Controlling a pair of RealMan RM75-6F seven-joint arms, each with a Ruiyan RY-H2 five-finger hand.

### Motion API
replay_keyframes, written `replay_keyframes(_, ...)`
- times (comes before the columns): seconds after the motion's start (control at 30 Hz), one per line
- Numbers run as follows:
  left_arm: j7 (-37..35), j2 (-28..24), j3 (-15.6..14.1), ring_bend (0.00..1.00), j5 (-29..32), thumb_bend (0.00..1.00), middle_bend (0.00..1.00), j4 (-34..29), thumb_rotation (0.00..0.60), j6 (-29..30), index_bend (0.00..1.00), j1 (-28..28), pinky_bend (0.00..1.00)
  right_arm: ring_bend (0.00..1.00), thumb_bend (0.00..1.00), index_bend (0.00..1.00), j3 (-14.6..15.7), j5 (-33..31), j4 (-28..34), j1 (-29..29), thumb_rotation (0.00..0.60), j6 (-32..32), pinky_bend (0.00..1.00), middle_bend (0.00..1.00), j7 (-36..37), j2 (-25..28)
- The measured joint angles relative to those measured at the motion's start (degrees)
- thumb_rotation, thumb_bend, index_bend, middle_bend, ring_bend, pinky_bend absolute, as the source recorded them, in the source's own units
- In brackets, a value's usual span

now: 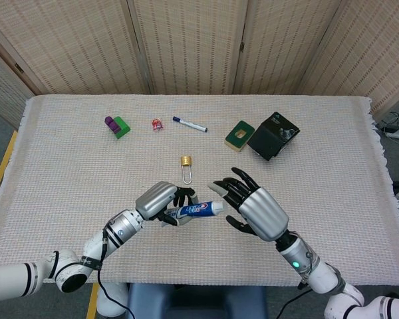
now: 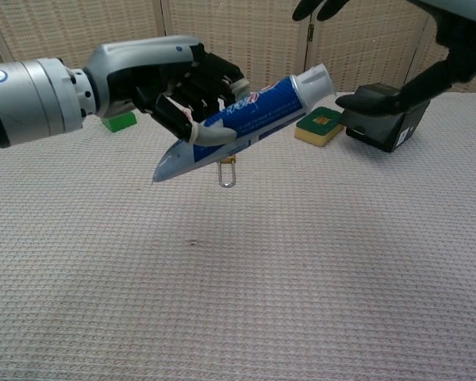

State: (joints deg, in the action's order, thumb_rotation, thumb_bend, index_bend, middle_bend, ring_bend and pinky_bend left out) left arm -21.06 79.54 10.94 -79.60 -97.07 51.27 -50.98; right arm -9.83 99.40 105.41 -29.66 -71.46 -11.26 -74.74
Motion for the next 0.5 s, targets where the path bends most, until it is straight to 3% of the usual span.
replay_keyframes(0.5, 0.3, -0.5, 0.0, 0.78, -0.6, 0.82, 0.76, -1.0, 0.6, 0.0, 0.82, 0.2, 0.6, 0.2, 0.35, 0.11, 0.0, -0.9, -0.3, -1.5, 0.6, -0.3, 0.09, 0.24, -1.8, -1.4)
